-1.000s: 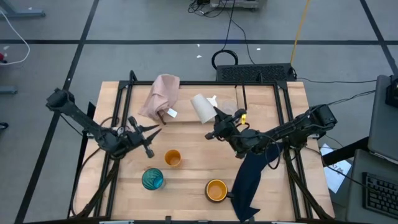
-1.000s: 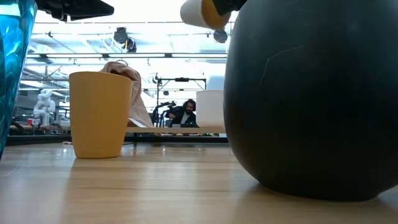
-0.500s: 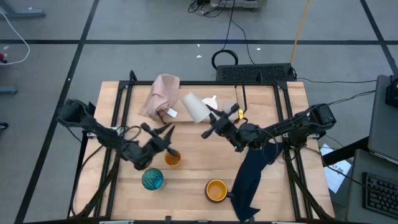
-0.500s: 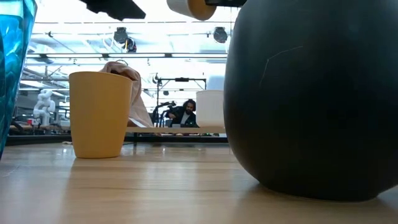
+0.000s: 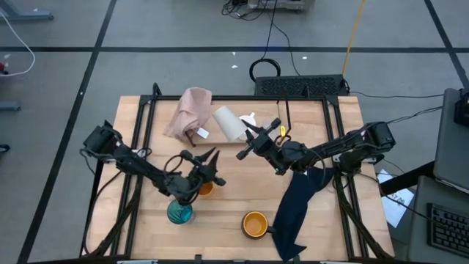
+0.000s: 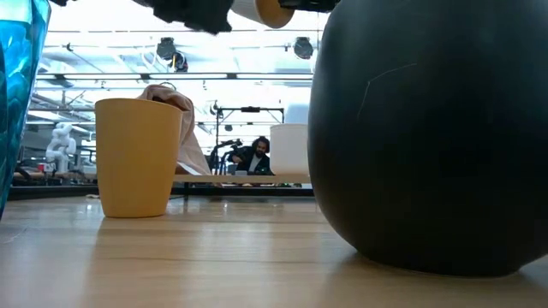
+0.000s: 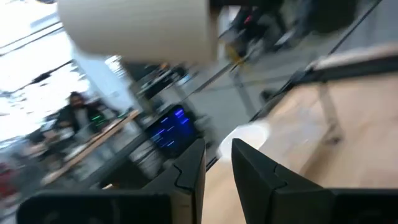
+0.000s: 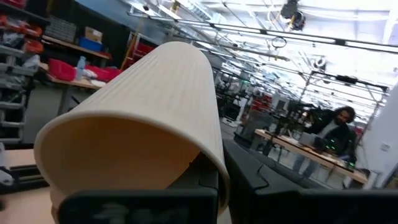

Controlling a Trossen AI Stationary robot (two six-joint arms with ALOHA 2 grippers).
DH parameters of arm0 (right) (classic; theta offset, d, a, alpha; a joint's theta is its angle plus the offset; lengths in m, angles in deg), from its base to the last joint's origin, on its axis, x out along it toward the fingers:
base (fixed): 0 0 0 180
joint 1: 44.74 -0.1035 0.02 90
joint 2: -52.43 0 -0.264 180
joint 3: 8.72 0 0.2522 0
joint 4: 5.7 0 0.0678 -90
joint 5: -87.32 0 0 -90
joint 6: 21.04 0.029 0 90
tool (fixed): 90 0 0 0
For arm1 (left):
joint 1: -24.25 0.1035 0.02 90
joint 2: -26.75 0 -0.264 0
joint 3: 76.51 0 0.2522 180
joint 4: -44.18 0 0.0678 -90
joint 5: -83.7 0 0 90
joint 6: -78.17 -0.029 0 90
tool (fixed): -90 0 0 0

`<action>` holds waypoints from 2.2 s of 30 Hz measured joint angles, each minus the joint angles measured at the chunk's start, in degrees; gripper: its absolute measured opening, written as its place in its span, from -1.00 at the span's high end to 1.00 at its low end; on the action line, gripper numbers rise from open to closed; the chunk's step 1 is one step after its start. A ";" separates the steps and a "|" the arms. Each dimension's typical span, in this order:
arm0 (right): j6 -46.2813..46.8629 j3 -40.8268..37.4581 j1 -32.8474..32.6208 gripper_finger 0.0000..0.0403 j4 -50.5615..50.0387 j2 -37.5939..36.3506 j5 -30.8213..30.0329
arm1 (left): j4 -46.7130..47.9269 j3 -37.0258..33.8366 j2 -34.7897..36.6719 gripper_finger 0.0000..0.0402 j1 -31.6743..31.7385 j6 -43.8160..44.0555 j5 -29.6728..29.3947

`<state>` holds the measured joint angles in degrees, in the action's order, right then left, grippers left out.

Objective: Stack small to large cups/mugs on shelf
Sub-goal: Put the light brown cup on the shelf

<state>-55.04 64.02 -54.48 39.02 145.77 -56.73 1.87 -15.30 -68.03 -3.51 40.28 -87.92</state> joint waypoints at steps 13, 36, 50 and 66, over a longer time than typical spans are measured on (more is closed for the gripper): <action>5.50 0.00 1.05 1.00 1.88 0.32 6.32 | -18.78 0.04 0.15 0.60 0.25 -11.49 16.72; 5.23 -0.02 0.99 1.00 3.19 0.57 6.04 | -25.13 0.01 -1.62 0.60 7.07 -14.95 19.70; 7.38 -0.20 0.81 1.00 4.40 3.15 5.25 | -26.80 -0.07 -1.68 0.60 8.62 -19.70 16.08; 6.05 -0.22 -0.62 1.00 4.75 2.80 6.08 | -26.23 -0.07 -1.64 0.60 8.80 -24.74 16.13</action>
<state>-48.99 63.80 -55.10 43.77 148.57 -50.65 -24.35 -15.38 -69.67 5.29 15.54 -71.79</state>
